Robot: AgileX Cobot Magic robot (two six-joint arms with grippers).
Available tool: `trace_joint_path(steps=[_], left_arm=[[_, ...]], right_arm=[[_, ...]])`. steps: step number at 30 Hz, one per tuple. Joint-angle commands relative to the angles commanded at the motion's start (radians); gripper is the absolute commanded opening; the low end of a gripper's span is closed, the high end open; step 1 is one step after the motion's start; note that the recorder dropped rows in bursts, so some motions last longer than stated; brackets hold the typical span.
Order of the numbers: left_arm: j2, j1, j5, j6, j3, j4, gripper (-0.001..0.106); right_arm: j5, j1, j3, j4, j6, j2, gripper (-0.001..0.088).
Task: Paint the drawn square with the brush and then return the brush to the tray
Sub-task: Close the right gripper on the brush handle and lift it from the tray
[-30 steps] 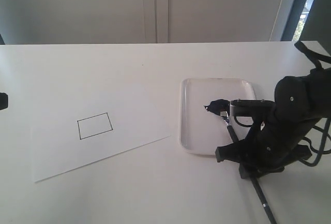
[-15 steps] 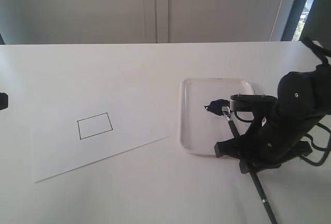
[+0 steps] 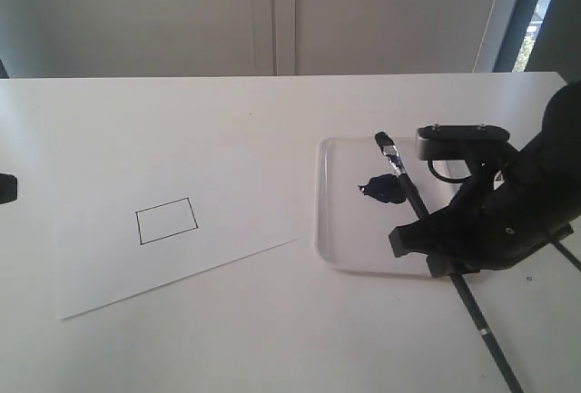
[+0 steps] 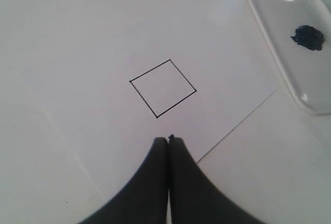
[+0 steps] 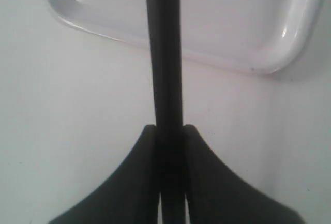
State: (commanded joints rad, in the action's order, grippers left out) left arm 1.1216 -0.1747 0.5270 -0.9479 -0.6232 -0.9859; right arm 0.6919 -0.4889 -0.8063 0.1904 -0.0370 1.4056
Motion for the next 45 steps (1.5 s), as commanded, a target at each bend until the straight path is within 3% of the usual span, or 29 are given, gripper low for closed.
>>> trace_joint_path(steps=[13,23,27,45], left_arm=[[0.231,0.002,-0.057,-0.087,-0.117,0.008,0.0],[0.417,0.138,-0.193,-0.156,-0.168,0.025,0.0],[0.474,0.165,-0.211,-0.166,-0.17,0.047,0.0],[0.611,0.165,-0.198,-0.163,-0.2,0.021,0.0]], right_arm=[[0.021,0.0,0.0,0.029,-0.076,-0.059,0.0],[0.019,0.0,0.0,0.04,-0.095,-0.059,0.0],[0.019,0.0,0.0,0.044,-0.095,-0.059,0.0],[0.063,0.0,-0.123,0.066,-0.103,-0.049,0.0]])
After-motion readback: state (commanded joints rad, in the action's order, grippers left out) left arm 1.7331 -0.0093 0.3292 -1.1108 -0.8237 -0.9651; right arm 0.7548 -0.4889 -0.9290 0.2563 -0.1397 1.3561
